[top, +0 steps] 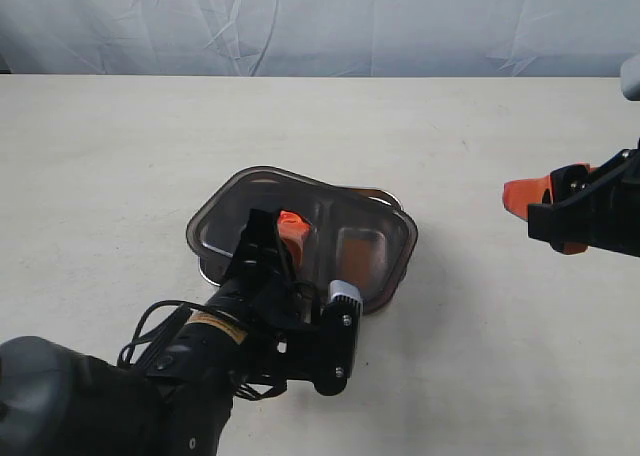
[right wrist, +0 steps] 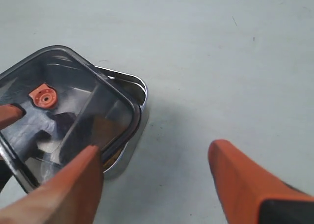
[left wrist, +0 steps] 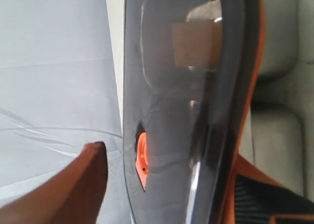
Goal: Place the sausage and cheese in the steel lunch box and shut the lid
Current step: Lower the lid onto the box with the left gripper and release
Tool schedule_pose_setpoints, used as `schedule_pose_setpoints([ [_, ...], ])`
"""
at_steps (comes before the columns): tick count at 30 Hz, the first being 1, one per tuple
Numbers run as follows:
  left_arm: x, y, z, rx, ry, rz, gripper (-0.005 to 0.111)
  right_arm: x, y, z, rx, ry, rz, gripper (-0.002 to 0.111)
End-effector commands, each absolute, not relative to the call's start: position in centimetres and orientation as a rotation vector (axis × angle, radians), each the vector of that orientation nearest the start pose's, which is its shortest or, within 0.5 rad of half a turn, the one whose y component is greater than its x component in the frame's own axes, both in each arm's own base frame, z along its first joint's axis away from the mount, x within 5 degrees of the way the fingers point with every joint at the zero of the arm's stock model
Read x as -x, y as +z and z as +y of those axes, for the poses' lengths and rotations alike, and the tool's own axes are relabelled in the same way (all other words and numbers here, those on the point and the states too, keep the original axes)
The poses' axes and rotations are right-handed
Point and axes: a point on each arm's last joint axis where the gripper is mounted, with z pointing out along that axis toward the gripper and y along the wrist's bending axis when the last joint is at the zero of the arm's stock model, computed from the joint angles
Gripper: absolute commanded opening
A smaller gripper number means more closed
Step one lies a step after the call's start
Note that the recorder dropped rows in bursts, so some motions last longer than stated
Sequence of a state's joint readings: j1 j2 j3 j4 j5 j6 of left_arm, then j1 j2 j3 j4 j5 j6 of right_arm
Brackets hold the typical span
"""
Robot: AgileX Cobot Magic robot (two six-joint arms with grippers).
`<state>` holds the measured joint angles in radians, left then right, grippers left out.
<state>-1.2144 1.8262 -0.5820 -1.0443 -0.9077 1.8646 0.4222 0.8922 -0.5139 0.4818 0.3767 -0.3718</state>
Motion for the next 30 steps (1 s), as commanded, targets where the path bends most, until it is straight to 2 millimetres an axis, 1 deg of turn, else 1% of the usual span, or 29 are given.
schedule_pose_setpoints([
  [1, -15.5, 12.4, -24.7, -1.665, 0.665, 1.29, 0.061, -15.0, 26.5, 8.4, 0.467, 0.465, 2.167, 0.062],
  [5, -15.7, 12.2, -23.7, -1.594, 0.694, 1.445, 0.061, -15.0, 26.5, 8.4, 0.467, 0.465, 2.167, 0.062],
  [8, -15.6, 12.9, -23.7, -1.576, 0.679, 1.444, 0.061, -15.0, 26.5, 8.4, 0.467, 0.465, 2.167, 0.062],
  [10, -15.1, 13.6, -24.0, -1.567, 0.653, 1.425, 0.061, -15.0, 26.5, 8.4, 0.467, 0.465, 2.167, 0.062],
  [11, -14.5, 13.8, -24.4, -1.573, 0.633, 1.404, 0.061, -15.0, 26.5, 8.4, 0.467, 0.465, 2.167, 0.062],
  [14, -13.5, 13.7, -24.8, -1.588, 0.611, 1.398, 0.061, -15.0, 26.5, 8.4, 0.468, 0.463, 2.167, 0.06],
  [16, -13.1, 13.7, -24.8, -1.598, 0.621, 1.404, 0.061, -15.0, 26.5, 8.4, 0.468, 0.463, 2.167, 0.056],
  [18, -12.8, 13.6, -24.7, -1.607, 0.642, 1.413, 0.061, -15.0, 26.5, 8.4, 0.468, 0.463, 2.167, 0.049],
  [21, -12.8, 13.6, -24.4, -1.601, 0.675, 1.43, 0.061, -15.0, 26.5, 8.4, 0.468, 0.463, 2.167, 0.042],
  [23, -12.9, 13.7, -24.2, -1.589, 0.709, 1.431, 0.061, -15.0, 26.5, 8.4, 0.469, 0.464, 2.169, 0.042],
  [26, -13.2, 14.5, -23.9, -1.51, 0.807, 1.406, 0.061, -15.0, 26.5, 8.4, 0.469, 0.464, 2.169, 0.042],
  [28, -13.3, 15.4, -23.6, -1.435, 0.87, 1.381, 0.061, -15.0, 26.5, 8.4, 0.467, 0.465, 2.169, 0.041],
  [30, -13.5, 16.4, -23.2, -1.346, 0.907, 1.375, 0.06, -15.0, 26.5, 8.4, 0.469, 0.466, 2.172, 0.035],
])
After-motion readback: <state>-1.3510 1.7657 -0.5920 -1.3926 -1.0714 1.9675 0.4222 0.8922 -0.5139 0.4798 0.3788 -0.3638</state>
